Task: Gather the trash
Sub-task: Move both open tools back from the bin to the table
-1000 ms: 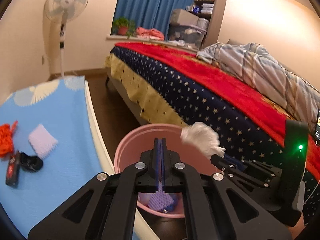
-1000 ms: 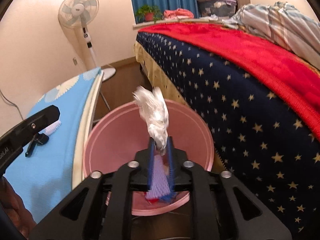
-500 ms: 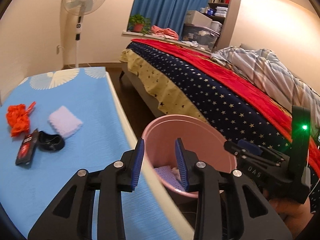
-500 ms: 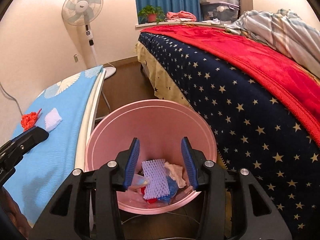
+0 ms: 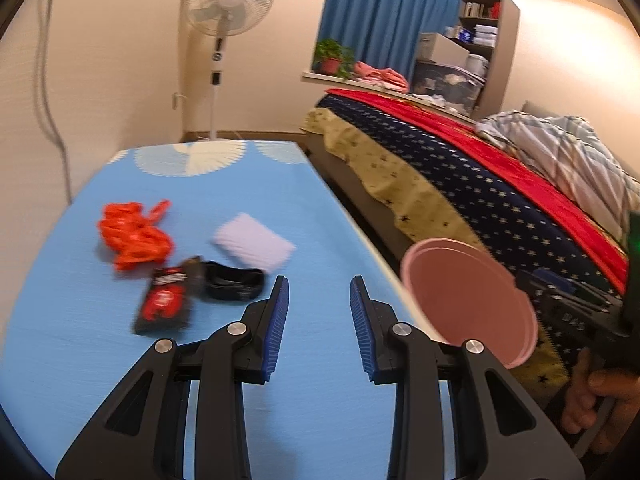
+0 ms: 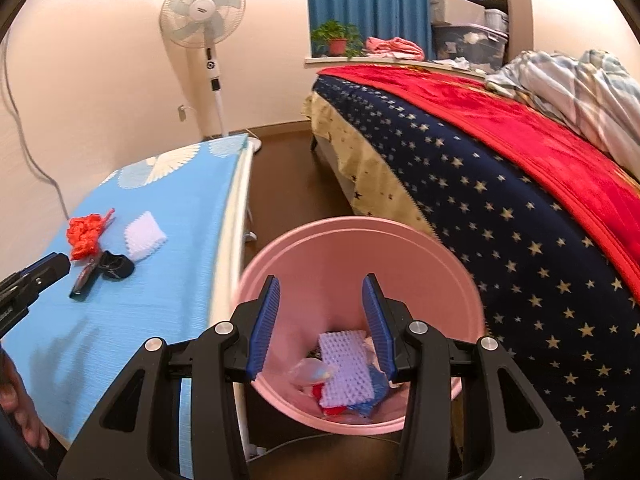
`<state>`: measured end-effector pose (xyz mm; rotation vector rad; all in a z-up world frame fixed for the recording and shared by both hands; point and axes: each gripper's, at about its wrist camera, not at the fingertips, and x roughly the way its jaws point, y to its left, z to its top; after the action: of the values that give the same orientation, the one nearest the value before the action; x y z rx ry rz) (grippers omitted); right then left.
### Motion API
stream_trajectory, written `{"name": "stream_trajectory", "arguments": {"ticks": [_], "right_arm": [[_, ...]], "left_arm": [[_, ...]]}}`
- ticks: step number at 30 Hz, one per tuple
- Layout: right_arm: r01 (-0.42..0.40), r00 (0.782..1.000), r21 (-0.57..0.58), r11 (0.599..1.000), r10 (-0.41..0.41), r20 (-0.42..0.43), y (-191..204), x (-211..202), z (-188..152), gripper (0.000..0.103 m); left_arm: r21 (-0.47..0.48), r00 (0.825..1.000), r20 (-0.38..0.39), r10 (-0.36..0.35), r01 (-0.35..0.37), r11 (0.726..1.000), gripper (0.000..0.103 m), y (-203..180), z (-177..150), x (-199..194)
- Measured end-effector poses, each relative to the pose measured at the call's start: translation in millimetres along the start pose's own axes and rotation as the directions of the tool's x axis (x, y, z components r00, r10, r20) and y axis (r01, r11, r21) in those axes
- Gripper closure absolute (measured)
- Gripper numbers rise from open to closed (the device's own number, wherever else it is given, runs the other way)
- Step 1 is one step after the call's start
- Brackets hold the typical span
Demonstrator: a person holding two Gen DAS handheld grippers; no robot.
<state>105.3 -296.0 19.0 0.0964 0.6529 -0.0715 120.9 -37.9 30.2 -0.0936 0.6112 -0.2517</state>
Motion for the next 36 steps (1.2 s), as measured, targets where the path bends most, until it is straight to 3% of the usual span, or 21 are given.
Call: {"name": "stream_trajectory", "arguments": {"ticks": [8, 11, 14, 21, 36], "right_arm": [[-0.034, 0.999, 0.006, 0.999, 0.034, 0.01, 18, -7, 5, 0.059], [-0.045, 0.999, 0.0, 0.999, 0.045, 0.009, 25, -6, 6, 0.059], [-0.056, 0.998, -0.011, 0.998, 0.056, 0.008, 33, -6, 7, 0.059], [-0.076, 0.997, -0.031, 0.997, 0.077, 0.002, 44, -1, 5, 0.059], [-0.148, 0.989, -0.01, 0.989, 0.148, -0.019, 54, 19, 9, 0.059]], "left_arm": [[-0.034, 0.997, -0.014, 0.078, -0.079, 0.996, 0.071, 31, -10, 9], [-0.053, 0.995, -0.013, 0.1, -0.101, 0.994, 0.061, 38, -13, 9], [-0.066, 0.992, -0.012, 0.129, -0.129, 0.989, 0.058, 47, -13, 9], [-0.102, 0.969, -0.07, 0.236, -0.242, 0.965, 0.034, 69, -17, 26], [-0.078, 0.945, -0.188, 0.269, -0.287, 0.955, 0.029, 77, -21, 60]]}}
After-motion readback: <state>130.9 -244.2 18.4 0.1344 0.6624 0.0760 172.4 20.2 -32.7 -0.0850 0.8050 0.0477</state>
